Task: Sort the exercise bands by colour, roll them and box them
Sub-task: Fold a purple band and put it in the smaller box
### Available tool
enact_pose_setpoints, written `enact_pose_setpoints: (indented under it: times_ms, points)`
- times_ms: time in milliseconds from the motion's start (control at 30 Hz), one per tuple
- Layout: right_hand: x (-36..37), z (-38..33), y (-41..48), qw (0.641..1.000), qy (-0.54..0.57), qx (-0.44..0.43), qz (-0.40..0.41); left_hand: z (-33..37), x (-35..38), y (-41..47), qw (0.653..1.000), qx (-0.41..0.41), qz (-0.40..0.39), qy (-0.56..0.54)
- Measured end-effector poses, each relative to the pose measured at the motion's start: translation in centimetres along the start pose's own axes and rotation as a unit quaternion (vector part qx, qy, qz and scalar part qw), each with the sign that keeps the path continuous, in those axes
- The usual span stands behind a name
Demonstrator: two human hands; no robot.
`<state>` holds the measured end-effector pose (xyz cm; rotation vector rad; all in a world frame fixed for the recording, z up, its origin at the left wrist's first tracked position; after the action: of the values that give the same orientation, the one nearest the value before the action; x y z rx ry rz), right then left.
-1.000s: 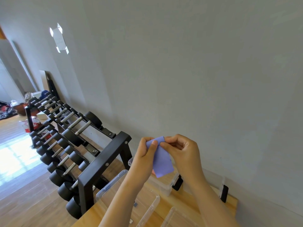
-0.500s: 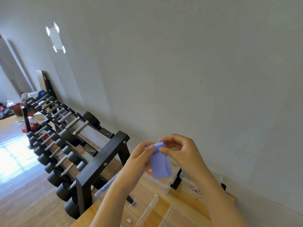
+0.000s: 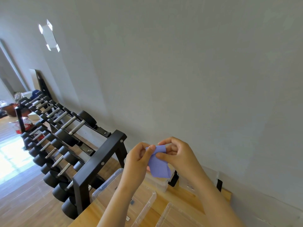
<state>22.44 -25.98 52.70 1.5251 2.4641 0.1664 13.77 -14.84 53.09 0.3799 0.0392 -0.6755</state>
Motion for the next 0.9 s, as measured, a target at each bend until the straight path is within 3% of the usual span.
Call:
enact_pose_setpoints:
  times_ms: [333, 900]
  points:
    - [-0.6, -0.9, -0.4, 0.999, 0.015, 0.024, -0.041, -0.1, 0.2, 0.0, 0.992, 0.02, -0.114, 0.04]
    - [-0.7, -0.4, 0.7, 0.999, -0.006, 0.027, -0.031, -0.4, -0.6, 1.1, 0.995, -0.007, -0.093, 0.019]
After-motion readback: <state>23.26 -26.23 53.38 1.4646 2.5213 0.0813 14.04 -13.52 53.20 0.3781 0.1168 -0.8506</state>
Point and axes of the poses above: each hand's wrist, its own y-axis towards the middle knuckle, its own x-axis out of the palm, z = x × y, the point moved 9 cm from there along y, towards the middle knuckle, and after that the axes turned 13 degrees about z, right-handed, at the moved point
